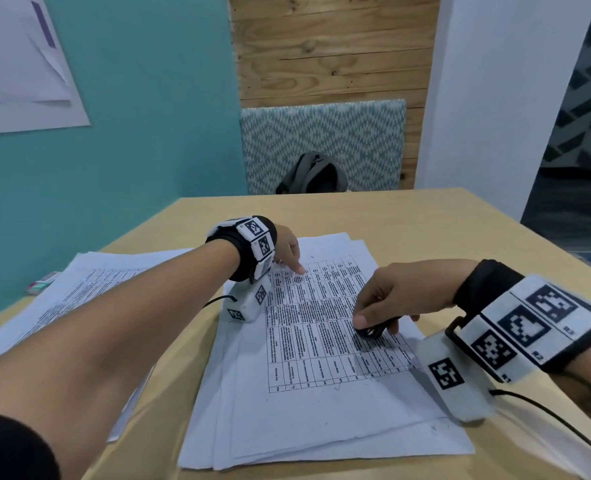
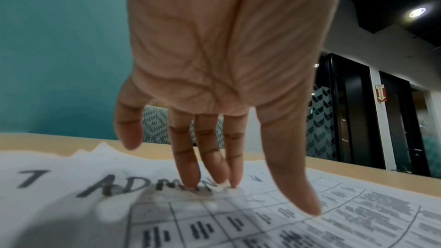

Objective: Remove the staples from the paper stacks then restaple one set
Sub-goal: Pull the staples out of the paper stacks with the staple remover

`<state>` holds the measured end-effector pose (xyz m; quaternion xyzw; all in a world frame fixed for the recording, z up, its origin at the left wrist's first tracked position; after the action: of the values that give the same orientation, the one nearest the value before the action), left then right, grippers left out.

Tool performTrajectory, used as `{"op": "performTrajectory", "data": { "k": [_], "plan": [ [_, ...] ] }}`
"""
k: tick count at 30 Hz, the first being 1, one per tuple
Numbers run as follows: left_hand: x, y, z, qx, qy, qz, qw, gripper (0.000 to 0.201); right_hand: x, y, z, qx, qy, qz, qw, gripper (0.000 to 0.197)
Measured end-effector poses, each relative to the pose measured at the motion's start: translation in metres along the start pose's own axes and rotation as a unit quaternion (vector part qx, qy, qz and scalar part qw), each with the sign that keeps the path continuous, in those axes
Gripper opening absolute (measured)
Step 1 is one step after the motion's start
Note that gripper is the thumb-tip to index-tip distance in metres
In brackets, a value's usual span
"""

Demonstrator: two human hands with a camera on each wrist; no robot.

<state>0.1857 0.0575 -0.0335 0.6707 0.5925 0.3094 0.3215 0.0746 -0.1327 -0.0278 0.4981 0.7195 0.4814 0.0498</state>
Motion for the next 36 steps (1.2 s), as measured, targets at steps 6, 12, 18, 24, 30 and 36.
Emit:
{"op": "performTrajectory", "data": {
  "k": [6, 12, 18, 24, 30, 36],
  "plan": [
    [0.009, 0.0, 0.007, -0.014, 0.014, 0.007, 1.0, 0.031, -0.001, 0.0, 0.0, 0.002, 0.001, 0.006, 1.0, 0.03],
    [0.005, 0.002, 0.009, -0.033, 0.031, 0.018, 0.999, 0.049, 0.0, 0.0, -0.001, -0.002, -0.002, 0.004, 1.0, 0.031],
    [0.015, 0.014, 0.009, -0.086, 0.043, -0.005, 0.995, 0.054, 0.0, -0.001, -0.001, -0.005, -0.005, -0.007, 1.0, 0.032],
    [0.019, 0.02, 0.006, -0.144, 0.02, -0.025, 0.989, 0.041, -0.002, 0.001, 0.0, 0.001, 0.001, -0.002, 1.0, 0.032],
    [0.02, 0.026, -0.009, -0.222, -0.035, -0.017, 0.974, 0.036, -0.009, 0.003, 0.002, -0.004, 0.009, 0.036, 0.999, 0.034],
    [0.029, 0.035, -0.039, -0.29, -0.099, -0.091, 0.948, 0.029, -0.029, 0.027, -0.01, -0.134, 0.008, 0.242, 0.961, 0.035]
  ]
}}
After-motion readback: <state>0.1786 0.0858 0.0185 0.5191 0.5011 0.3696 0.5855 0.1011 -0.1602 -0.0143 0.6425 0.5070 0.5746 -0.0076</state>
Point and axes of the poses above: each hand's wrist, its own z-axis towards the middle knuckle, its own y-axis out of the back of the hand, x = y × z, the point moved 3 cm from there along z, towards the middle knuckle, and after that the axes turned 12 degrees about x, right-handed, at the moved point
